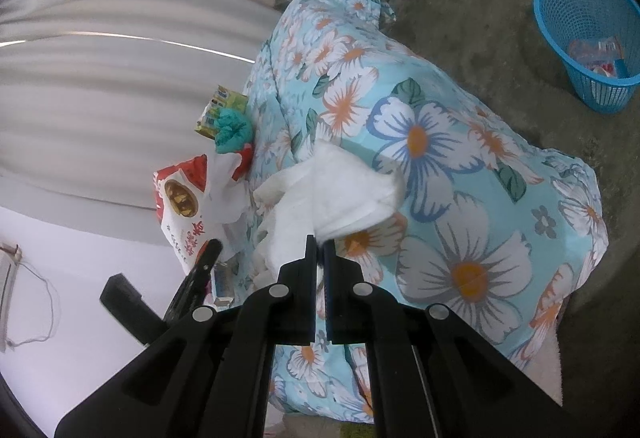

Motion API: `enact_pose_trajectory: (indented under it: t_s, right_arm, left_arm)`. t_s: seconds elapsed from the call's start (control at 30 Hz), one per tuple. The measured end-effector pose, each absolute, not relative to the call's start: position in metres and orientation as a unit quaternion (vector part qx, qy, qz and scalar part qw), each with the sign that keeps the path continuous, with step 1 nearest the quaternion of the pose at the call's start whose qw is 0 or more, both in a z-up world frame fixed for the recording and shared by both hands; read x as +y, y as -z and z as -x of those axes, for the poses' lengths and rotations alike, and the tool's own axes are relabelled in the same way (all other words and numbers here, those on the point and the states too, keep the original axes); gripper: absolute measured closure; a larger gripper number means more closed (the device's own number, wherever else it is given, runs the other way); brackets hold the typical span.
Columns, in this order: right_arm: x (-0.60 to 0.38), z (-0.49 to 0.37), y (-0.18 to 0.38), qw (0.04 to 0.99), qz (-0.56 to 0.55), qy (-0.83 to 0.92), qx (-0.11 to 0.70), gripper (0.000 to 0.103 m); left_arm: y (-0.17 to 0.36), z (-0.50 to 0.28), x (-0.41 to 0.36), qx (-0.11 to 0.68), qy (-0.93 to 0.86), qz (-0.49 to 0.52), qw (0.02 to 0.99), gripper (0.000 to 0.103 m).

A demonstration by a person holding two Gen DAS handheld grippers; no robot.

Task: Collect trash
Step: 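Close the left tool on the white paper item beside the right tool, then lift both held white items off the bed and carry them toward the blue basket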

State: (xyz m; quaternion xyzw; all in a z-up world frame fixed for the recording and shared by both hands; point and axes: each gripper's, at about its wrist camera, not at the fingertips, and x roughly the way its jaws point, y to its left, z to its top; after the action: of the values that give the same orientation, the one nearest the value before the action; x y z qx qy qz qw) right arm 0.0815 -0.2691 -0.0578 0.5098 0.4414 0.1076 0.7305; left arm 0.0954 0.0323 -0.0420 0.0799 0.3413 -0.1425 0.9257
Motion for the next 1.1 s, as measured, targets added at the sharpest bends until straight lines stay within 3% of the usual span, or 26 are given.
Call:
enact_pose_trajectory:
  t_s: [0.5,1.1]
  right_arm:
    - [-0.272,-0.078,0.052,0.735,-0.517,-0.109,0.425,0.1]
    - [-0.282,-0.07,0.043,0.737,-0.529,-0.124,0.402,0.1]
  left_arm:
    - [-0.026,-0.069,0.044,0.269,0.181,-0.021,0.946,0.103]
    - [-0.028,-0.07,0.038,0.275,0.182,-0.027,0.944,0.103]
